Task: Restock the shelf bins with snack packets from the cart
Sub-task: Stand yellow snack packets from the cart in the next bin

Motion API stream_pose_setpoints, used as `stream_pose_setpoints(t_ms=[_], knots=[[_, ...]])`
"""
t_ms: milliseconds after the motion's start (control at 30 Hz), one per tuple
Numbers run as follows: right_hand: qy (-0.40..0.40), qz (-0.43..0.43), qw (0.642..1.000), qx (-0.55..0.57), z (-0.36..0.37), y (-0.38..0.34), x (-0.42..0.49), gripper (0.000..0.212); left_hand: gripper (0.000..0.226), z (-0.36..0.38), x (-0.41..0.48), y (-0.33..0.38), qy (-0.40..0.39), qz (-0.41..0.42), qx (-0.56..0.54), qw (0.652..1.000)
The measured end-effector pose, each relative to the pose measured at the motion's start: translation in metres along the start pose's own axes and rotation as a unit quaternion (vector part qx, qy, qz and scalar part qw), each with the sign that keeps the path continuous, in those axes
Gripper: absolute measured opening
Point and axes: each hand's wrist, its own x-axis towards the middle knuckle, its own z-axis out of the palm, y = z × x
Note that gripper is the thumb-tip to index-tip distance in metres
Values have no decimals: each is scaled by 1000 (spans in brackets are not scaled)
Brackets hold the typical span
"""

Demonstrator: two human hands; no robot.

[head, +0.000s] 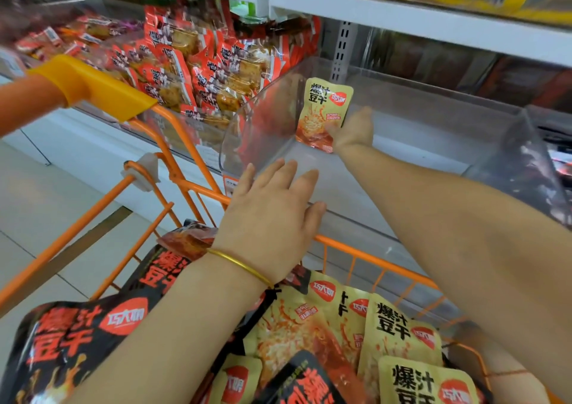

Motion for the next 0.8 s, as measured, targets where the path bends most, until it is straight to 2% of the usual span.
stream_pose_setpoints(t_ms=[100,233,333,467,533,600,700,800], knots=[[-9,9,1000,8,-9,-4,-4,54,64,-3,0,1,10,9,-10,1000],[-25,-7,997,73,-39,-19,-20,41,60,-10,3,3,81,48,-23,995],[-103,-79,990,58,-89,-28,-71,26,60,-22,4,14,88,78,-60,991],[-224,-166,957,80,-167,-9,-168,13,55,-22,-9,28,92,109,-61,988],[-313,-160,936,30,-190,12,-205,9,48,-17,-18,32,114,120,-65,984],[-375,-154,906,-118,-197,36,-225,10,43,-14,-23,35,131,125,-76,981],[-385,-194,835,-341,-196,63,-240,37,41,-14,-26,39,135,130,-93,978],[-381,-209,820,-373,-193,68,-247,44,39,-16,-30,41,143,143,-93,975]])
